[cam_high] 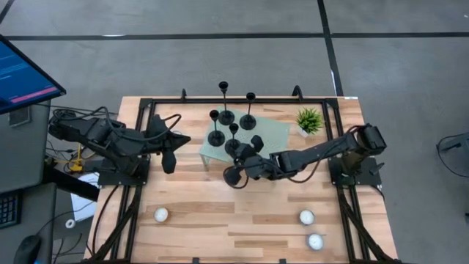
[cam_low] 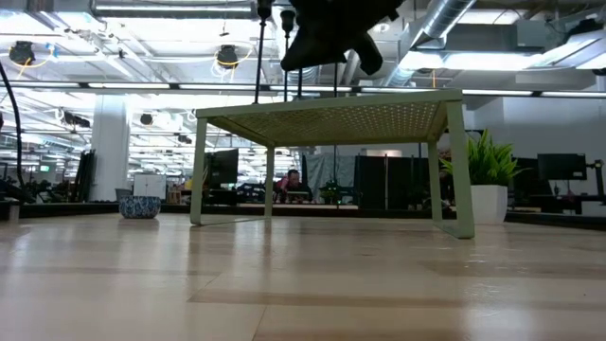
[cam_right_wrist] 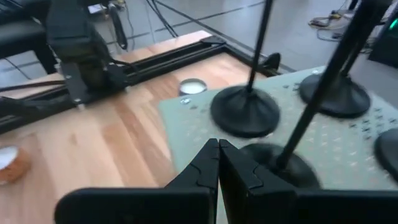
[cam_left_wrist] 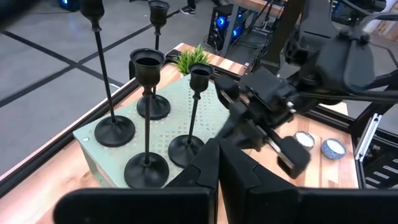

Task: Pick & Place candle stick holders
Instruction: Align the black candle holder with the other black candle holder on the shelf

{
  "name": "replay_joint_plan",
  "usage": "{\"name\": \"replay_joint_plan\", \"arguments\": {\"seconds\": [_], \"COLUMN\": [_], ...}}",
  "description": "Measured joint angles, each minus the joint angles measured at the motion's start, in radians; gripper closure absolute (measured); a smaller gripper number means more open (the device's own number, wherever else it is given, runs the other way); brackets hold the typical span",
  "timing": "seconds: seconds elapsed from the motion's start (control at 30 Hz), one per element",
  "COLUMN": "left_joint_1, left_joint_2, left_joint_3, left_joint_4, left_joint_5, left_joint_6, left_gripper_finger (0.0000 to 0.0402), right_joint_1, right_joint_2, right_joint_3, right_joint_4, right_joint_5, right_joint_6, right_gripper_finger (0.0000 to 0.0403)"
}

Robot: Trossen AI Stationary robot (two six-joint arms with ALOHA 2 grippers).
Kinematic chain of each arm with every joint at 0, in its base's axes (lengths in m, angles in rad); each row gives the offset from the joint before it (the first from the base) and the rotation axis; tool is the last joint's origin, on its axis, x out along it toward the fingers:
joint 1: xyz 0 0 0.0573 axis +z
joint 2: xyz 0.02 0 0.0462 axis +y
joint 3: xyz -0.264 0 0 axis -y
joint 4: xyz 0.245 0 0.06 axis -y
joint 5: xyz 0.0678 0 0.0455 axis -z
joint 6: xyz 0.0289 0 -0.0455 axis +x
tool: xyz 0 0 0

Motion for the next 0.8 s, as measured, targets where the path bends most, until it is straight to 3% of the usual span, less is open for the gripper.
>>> {"name": "replay_joint_plan", "arguments": {"seconds": [0.8], "left_joint_1": [0.0], "left_joint_2": [0.0], "left_joint_3": [0.0], "left_joint_4": [0.0], "left_joint_5": [0.0], "left_joint_6": [0.0], "left_gripper_finger": [0.0397], "right_joint_1": [-0.043], "right_joint_2": [0.0], "right_joint_3": [0.0], "right_joint_4": [-0.112], "right_joint_5": [0.03], "right_joint_6": [-0.003], "right_gripper_finger": [0.0403]}}
